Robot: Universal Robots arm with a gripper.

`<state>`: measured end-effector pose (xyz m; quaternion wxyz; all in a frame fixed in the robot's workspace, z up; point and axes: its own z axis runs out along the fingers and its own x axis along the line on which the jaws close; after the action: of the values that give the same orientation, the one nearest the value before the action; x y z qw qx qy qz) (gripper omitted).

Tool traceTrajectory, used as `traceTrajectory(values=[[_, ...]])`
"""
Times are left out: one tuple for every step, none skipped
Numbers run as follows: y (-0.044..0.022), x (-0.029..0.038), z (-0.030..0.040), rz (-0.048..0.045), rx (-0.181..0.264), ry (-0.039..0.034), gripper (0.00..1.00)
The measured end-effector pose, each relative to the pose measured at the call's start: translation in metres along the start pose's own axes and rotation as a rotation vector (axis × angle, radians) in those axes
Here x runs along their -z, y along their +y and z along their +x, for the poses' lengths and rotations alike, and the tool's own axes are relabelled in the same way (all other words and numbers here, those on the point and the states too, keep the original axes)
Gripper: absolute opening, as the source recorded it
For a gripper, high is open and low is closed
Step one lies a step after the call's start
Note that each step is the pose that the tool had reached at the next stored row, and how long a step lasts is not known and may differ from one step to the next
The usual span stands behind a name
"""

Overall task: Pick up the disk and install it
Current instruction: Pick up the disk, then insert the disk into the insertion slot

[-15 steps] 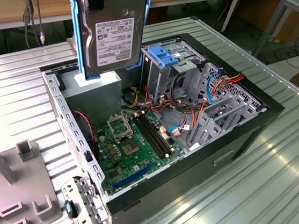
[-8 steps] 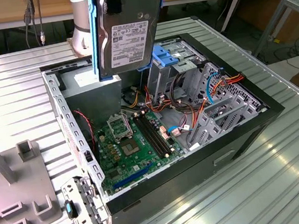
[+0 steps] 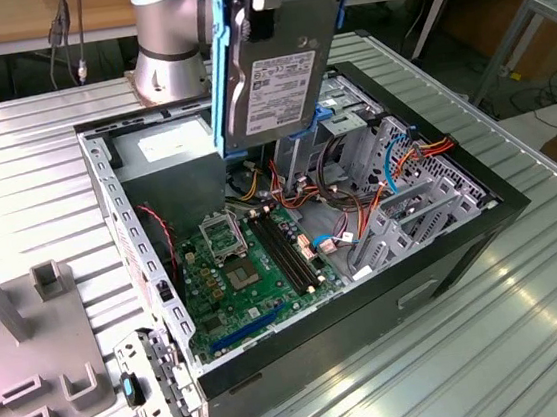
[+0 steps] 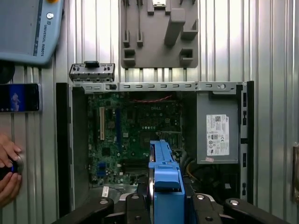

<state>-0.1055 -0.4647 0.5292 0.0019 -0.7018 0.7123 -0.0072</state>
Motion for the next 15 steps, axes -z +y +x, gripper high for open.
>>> traceTrajectory(values=[[-0.0073,-0.0013,-0.0001,0.0,0.0,-0.0001,0.37],[-0.0135,-0.0022,-0.0002,0.0,0.0,0.0,0.37],[-0.0148,-0.0025,-0.0002,-0.0001,0.0,0.0,0.37],[-0.0148,-0.0025,-0.0002,0.0,0.0,-0.0001,0.37],[-0.0148,-0.0025,-0.0002,0.0,0.0,0.0,0.37],[-0.0148,-0.0025,-0.0002,0.0,0.0,-0.0001,0.37],[-0.015,-0.0025,-0.0002,0.0,0.0,0.0,0.37],[-0.0151,-0.0025,-0.0002,0.0,0.0,0.0,0.37],[-0.0151,-0.0025,-0.0002,0.0,0.0,0.0,0.37],[-0.0151,-0.0025,-0.0002,0.0,0.0,-0.0001,0.37],[-0.0152,-0.0025,-0.0002,0.0,0.0,-0.0001,0.37],[-0.0152,-0.0025,-0.0002,0.0,0.0,0.0,0.37],[-0.0152,-0.0025,-0.0002,0.0,0.0,0.0,0.37],[-0.0152,-0.0025,-0.0002,0.0,0.0,0.0,0.37],[-0.0152,-0.0025,-0.0002,0.0,0.0,-0.0001,0.37]])
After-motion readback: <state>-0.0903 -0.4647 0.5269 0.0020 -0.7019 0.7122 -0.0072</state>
